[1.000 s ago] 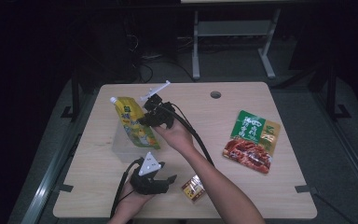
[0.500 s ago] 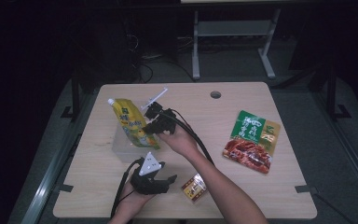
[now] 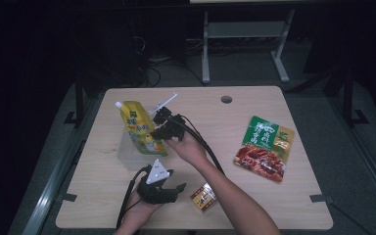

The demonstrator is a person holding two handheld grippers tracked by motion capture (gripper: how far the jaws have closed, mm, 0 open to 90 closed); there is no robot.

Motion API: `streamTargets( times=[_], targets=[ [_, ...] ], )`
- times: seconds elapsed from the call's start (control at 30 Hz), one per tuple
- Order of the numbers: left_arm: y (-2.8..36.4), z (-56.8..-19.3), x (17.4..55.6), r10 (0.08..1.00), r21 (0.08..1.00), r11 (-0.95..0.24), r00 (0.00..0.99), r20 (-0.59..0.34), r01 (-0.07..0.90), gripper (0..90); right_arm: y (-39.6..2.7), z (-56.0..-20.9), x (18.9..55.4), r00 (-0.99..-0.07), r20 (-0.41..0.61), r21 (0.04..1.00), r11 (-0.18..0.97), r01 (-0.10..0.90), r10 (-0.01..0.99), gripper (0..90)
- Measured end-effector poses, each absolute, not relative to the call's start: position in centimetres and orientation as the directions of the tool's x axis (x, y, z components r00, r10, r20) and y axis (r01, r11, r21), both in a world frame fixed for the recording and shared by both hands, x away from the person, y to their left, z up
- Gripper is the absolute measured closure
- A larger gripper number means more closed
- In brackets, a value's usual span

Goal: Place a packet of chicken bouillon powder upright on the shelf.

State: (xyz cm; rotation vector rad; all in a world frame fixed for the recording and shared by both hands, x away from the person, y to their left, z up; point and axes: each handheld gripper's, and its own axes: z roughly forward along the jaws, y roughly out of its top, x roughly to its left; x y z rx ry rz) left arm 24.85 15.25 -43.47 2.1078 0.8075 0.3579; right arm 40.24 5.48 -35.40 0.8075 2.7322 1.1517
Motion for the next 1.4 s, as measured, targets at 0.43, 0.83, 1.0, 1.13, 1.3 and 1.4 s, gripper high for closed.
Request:
streamTargets(
  times=[0.43, 0.83, 1.0, 1.13, 1.3, 1.4],
  targets=[
    [15.2, -43.5, 24.9, 0.661, 0.790, -0.443, 0.749, -0.031, 0.424, 35.5, 5.0, -36.1, 40.0, -0.866, 0.155, 0.637, 0.622, 0.456, 0.476, 86.0],
    [15.4, -43.3, 25.0, 0.669, 0.797, -0.429, 0.742, -0.037, 0.426, 35.5, 5.2, -36.1, 40.1, -0.828, 0.170, 0.625, 0.591, 0.510, 0.534, 87.3],
    [15.5, -43.2, 24.9, 0.673, 0.799, -0.423, 0.738, -0.038, 0.427, 35.5, 5.0, -35.5, 39.9, -0.812, 0.225, 0.662, 0.527, 0.533, 0.539, 87.6],
    [15.6, -43.2, 25.0, 0.674, 0.799, -0.424, 0.738, -0.035, 0.426, 35.5, 5.2, -35.8, 39.7, -0.806, 0.220, 0.664, 0.521, 0.536, 0.549, 87.6],
    [15.5, -43.2, 25.0, 0.672, 0.798, -0.426, 0.739, -0.035, 0.425, 35.5, 5.4, -36.0, 39.3, -0.814, 0.171, 0.661, 0.549, 0.512, 0.555, 87.6],
    [15.6, -43.2, 25.0, 0.675, 0.799, -0.423, 0.737, -0.037, 0.427, 35.5, 5.2, -36.5, 39.2, -0.814, 0.165, 0.664, 0.548, 0.509, 0.557, 87.7]
  ],
)
